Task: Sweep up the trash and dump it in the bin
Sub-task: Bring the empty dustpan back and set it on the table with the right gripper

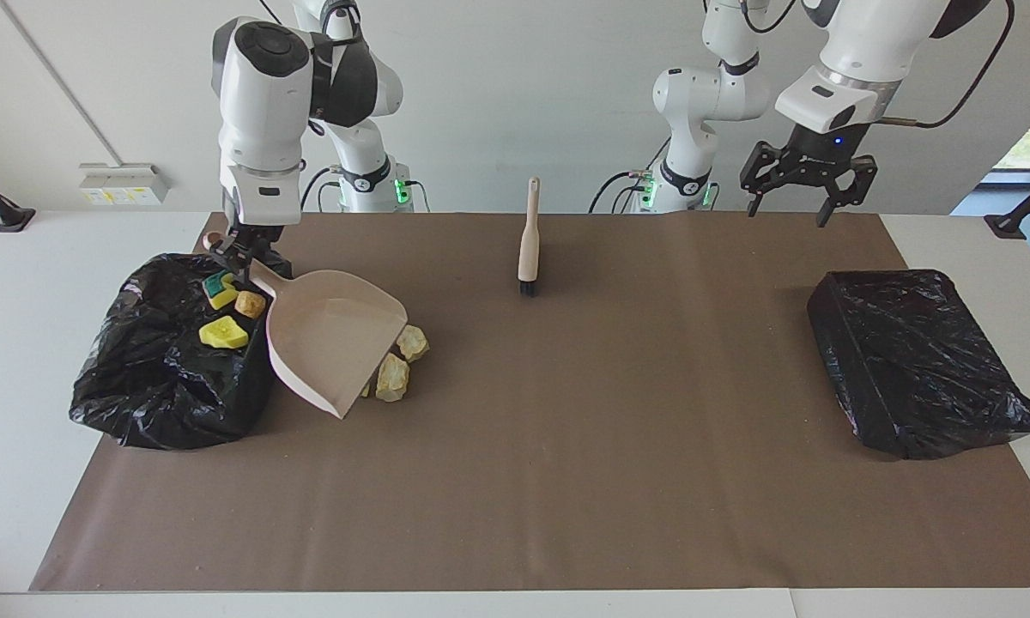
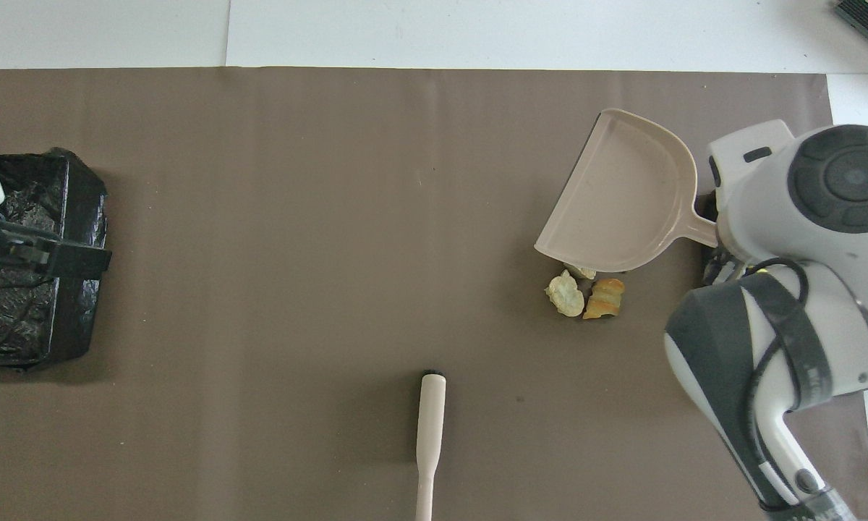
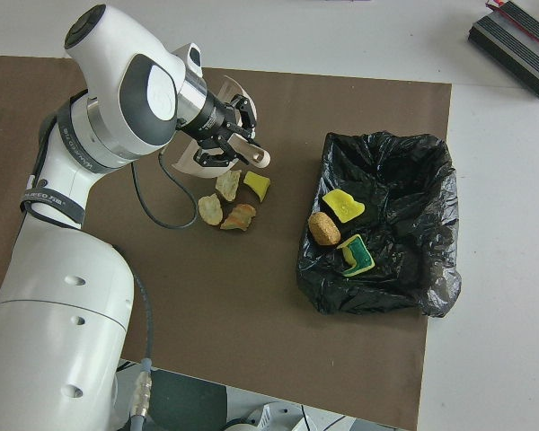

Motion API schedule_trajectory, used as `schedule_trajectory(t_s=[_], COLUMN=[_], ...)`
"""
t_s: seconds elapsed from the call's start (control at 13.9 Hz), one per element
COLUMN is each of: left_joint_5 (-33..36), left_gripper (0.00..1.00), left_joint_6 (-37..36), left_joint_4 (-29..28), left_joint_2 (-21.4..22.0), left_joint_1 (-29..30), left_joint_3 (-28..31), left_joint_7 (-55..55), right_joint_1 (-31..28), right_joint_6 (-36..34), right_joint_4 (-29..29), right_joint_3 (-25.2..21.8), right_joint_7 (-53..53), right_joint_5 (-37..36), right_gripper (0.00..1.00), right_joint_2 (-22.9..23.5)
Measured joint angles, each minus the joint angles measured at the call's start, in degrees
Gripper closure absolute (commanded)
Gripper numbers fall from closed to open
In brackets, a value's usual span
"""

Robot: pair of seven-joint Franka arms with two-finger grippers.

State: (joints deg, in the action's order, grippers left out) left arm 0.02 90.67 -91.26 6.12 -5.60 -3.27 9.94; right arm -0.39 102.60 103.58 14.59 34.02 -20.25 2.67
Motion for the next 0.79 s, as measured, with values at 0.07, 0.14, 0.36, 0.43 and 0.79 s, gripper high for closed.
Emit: schedule_trajectory(t_s=[0.07,0.14,0.36,0.43,0.79], left_joint_5=[0.0,0.0,-0.04,-0.19,-0.3], left_gripper=[0.0,0.0,0.0,0.0,0.0], left_joint_6=[-1.12,-2.19,-4.1,-4.21,-5.17], left_joint_4=[1.48,3.14,7.5,8.17,8.45], left_joint_2=[-0.82,-1.89,-4.9,-5.47,-5.18], left_joint_1=[0.05,0.05,0.93,1.7,2.74], left_joint_3=[-0.01,-0.03,0.03,0.03,0.12], left_joint_7=[0.12,0.13,0.12,0.13,0.13], right_joint_1=[2.65,5.42,9.19,9.67,16.56], right_joint_6=[0.71,2.0,2.47,3.53,9.58], right_joint_4=[-0.13,-1.12,-7.79,-9.26,-17.61], right_joint_3=[0.06,0.1,0.09,0.07,0.07], right_joint_7=[-7.95,-16.18,-33.83,-39.12,-62.21], right_joint_5=[0.94,1.59,7.31,9.8,14.04], right_gripper=[1.0,1.0,1.0,1.0,1.0], right_joint_2=[2.16,4.49,11.14,13.22,24.14])
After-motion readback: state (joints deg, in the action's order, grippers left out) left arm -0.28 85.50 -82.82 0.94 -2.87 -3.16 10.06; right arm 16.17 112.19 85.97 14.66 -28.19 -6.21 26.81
